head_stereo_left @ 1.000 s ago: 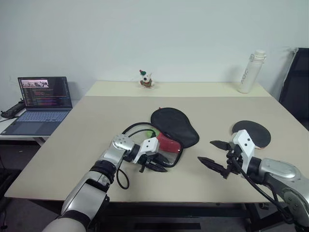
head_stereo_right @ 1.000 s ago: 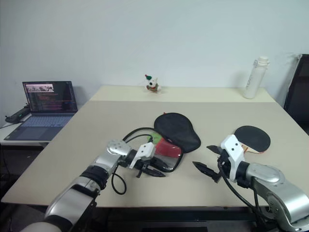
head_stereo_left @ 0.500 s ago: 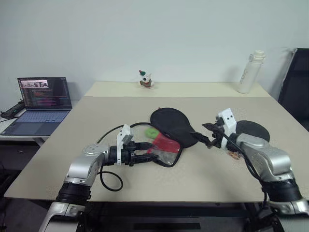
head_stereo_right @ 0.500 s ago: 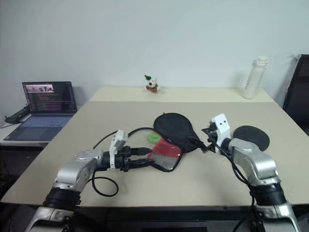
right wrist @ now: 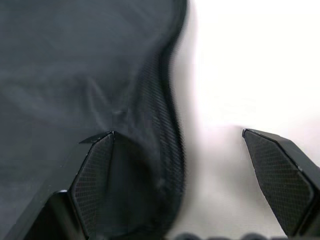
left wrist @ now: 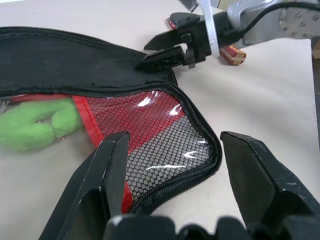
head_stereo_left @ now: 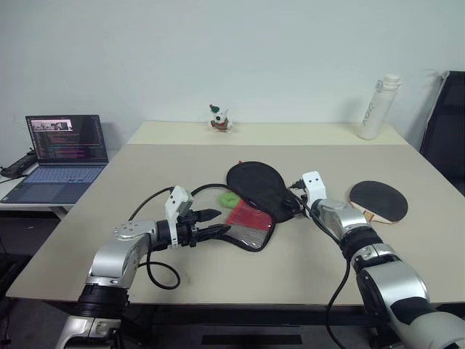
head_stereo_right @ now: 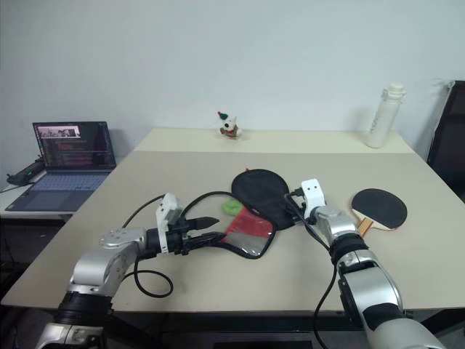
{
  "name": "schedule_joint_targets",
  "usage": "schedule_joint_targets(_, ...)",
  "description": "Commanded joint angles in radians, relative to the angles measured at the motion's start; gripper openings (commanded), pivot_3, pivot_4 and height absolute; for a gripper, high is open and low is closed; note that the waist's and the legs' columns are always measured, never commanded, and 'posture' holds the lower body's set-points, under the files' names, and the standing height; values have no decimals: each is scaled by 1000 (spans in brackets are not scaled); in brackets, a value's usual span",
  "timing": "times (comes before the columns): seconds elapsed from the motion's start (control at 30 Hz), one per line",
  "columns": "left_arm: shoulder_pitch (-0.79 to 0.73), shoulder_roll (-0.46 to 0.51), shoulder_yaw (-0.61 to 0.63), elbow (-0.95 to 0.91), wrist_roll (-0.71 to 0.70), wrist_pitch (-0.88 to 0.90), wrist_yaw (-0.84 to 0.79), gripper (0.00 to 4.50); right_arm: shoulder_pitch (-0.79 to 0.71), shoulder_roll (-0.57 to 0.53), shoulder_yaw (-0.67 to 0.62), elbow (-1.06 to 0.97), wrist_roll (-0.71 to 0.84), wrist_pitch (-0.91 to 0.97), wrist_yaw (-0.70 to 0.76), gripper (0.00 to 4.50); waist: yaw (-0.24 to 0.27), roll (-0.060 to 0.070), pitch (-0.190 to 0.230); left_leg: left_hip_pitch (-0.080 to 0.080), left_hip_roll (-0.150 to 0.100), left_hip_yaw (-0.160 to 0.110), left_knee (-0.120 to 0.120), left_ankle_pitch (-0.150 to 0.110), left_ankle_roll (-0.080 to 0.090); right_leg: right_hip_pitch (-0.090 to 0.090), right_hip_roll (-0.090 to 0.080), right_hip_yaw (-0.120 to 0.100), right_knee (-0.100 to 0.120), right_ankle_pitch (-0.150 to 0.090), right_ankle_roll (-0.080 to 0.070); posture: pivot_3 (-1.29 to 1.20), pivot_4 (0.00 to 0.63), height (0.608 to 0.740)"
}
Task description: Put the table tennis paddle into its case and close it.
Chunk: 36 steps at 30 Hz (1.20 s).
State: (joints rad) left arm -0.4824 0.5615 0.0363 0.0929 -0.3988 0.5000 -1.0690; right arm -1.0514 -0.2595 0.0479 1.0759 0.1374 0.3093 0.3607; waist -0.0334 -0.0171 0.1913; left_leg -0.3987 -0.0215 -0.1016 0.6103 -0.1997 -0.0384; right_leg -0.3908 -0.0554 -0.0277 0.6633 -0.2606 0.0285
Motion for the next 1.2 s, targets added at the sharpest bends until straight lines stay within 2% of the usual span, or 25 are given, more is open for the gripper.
schedule_joint_targets(0.03,-3,10,8,-44,-15,-11,7,3132,-46,33,-60,81,28,-8,108,4500,-1,0,0,1,0,2,0,0,0,0,0,2,0,0,0,0,150,740)
schedule_joint_targets(0.13,3,16,8,-41,-12,-20,4,3132,-56,60,-78,89,41,20,218,4500,-10,0,0,4,0,6,0,0,0,0,1,6,1,1,0,0,150,740)
schedule_joint_targets(0.23,7,20,9,-36,-9,-29,3,3197,-46,83,-72,61,39,57,324,3838,-25,0,0,6,1,10,-1,0,0,0,1,10,3,1,0,0,150,740)
schedule_joint_targets(0.3,7,20,10,-30,-6,-37,4,3197,-38,89,-68,49,31,65,347,3242,-30,0,0,7,2,12,-1,0,0,0,1,12,3,1,0,0,150,740)
schedule_joint_targets(0.6,-7,9,22,1,-6,-55,23,3197,-28,93,-93,20,25,76,293,21,-30,0,0,8,2,15,-2,0,0,0,2,15,3,1,0,0,150,740)
schedule_joint_targets(1.0,-21,13,32,13,-15,-61,55,3197,26,102,-126,-159,56,126,209,21,-28,0,0,7,2,16,-1,0,0,-3,2,16,3,2,1,0,150,740)
schedule_joint_targets(1.2,-62,13,54,41,-28,-52,68,3197,52,29,-263,-337,135,256,69,21,-16,0,0,-3,1,18,-1,0,0,-14,1,17,6,3,1,0,150,740)
